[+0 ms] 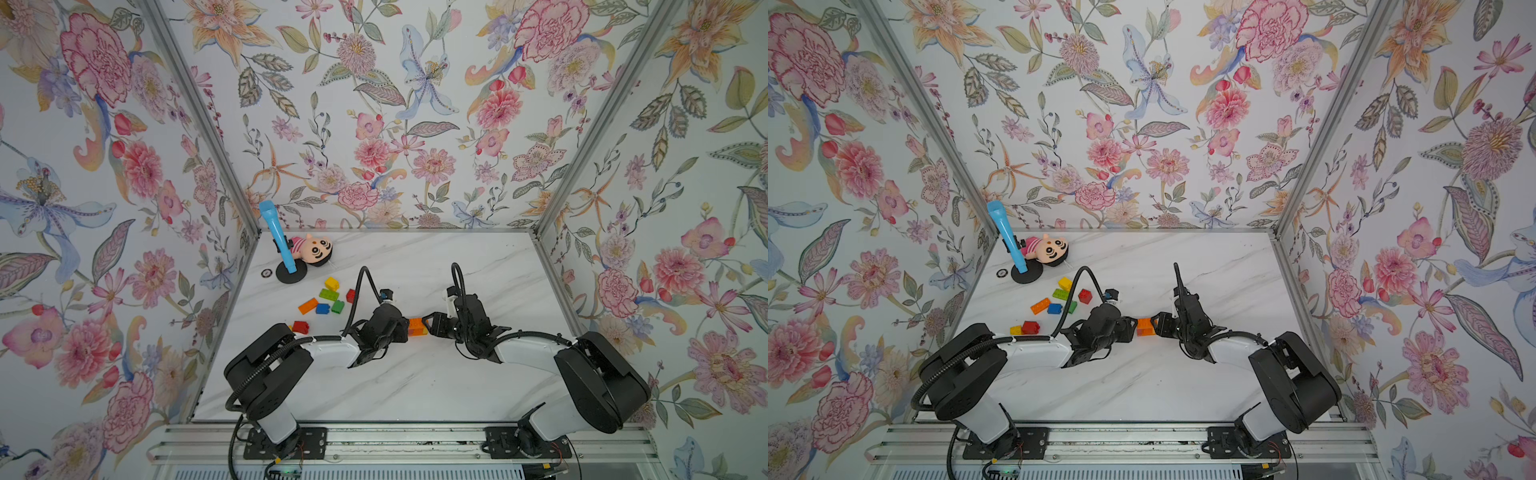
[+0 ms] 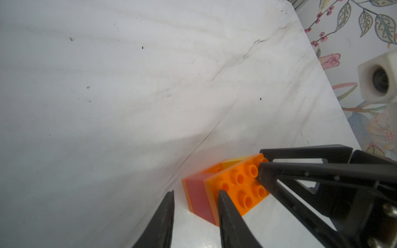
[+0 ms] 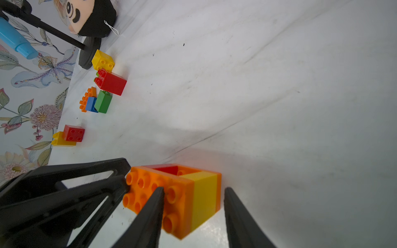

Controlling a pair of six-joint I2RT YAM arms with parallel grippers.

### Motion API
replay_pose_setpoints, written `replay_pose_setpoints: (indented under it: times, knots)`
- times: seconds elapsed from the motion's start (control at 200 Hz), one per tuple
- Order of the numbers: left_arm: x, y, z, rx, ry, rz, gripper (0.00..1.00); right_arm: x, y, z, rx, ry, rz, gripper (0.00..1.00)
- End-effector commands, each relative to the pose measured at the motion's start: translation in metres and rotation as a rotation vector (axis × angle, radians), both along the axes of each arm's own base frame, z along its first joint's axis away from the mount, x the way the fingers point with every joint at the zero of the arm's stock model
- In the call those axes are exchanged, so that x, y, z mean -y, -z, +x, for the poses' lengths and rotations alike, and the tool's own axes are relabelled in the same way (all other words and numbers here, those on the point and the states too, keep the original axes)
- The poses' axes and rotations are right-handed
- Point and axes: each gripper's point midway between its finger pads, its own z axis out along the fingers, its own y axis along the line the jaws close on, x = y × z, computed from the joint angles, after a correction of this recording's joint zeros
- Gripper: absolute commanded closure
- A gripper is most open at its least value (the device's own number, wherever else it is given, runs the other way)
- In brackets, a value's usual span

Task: Assemble the letter p with lego
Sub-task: Assemble the lego brick with the lego brick.

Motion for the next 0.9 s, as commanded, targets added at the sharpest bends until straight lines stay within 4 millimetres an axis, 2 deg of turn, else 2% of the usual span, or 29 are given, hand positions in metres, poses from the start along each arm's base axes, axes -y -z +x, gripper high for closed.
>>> replay_pose_setpoints:
  times: [0.0,0.455,0.55,0.731,0.896]
  knots:
    - [-0.006,0.036,-0.019,-0.077,0.030,0.103,0.64,0.009,0.024,-0.019,-0.082,0.001,-0.060,0.54]
    - [-0.005,0.043,-0.023,-0.082,0.036,0.120,0.66,0.012,0.022,-0.020,-0.072,0.011,-0.066,0.54]
    - [-0.001,0.037,-0.021,-0.068,0.044,0.115,0.66,0.013,0.019,-0.019,-0.067,0.017,-0.064,0.53]
    - [0.013,0.013,-0.012,-0.022,0.068,0.079,0.62,0.016,0.007,-0.016,-0.040,0.035,-0.056,0.48]
    - [0.015,0.004,-0.007,-0.002,0.065,0.084,0.60,0.013,-0.006,-0.013,-0.016,0.029,-0.035,0.45]
